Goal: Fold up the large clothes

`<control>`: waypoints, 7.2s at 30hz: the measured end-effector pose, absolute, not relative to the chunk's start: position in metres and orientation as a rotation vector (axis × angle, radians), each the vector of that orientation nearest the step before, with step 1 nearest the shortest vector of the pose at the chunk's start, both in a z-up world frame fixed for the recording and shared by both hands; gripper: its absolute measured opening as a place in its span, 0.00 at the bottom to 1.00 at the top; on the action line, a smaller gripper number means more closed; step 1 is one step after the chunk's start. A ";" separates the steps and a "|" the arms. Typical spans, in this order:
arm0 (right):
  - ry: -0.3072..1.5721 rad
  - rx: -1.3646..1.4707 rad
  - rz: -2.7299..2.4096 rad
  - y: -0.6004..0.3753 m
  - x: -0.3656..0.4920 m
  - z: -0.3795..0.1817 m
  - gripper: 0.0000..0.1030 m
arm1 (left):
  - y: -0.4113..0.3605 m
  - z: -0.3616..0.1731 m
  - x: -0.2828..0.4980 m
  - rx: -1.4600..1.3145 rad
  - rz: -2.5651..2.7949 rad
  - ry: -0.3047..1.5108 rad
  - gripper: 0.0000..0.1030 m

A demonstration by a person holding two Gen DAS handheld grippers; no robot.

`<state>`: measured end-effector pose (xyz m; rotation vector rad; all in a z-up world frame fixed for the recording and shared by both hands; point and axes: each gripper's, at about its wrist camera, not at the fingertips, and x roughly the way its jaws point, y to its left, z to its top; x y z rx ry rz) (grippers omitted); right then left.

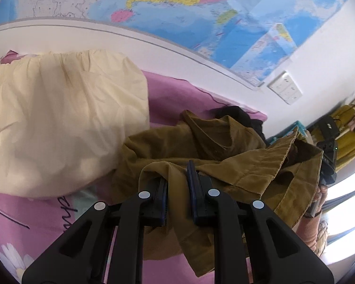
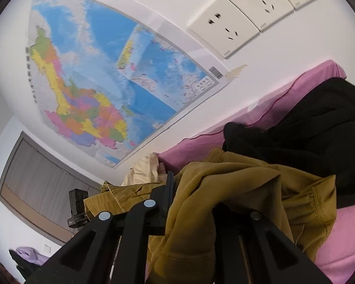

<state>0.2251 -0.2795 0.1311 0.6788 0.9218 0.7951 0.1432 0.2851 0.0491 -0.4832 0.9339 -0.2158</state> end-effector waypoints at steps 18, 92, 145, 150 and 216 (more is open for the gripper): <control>1.067 0.741 0.677 -0.262 0.298 0.069 0.13 | 0.280 0.017 0.190 -0.377 -0.119 0.971 0.19; 0.915 0.158 0.454 -0.321 0.141 0.011 0.84 | 0.247 -0.086 0.086 -0.328 -0.208 0.843 0.66; 0.879 0.775 0.461 -0.290 0.147 -0.030 0.83 | 0.235 -0.122 0.070 -0.936 -0.319 0.812 0.73; 0.933 0.705 0.462 -0.277 0.148 -0.031 0.86 | 0.238 -0.120 0.072 -0.949 -0.311 0.823 0.73; 1.039 1.001 0.931 -0.183 0.145 -0.014 0.28 | 0.213 -0.128 0.086 -0.966 -0.559 0.784 0.83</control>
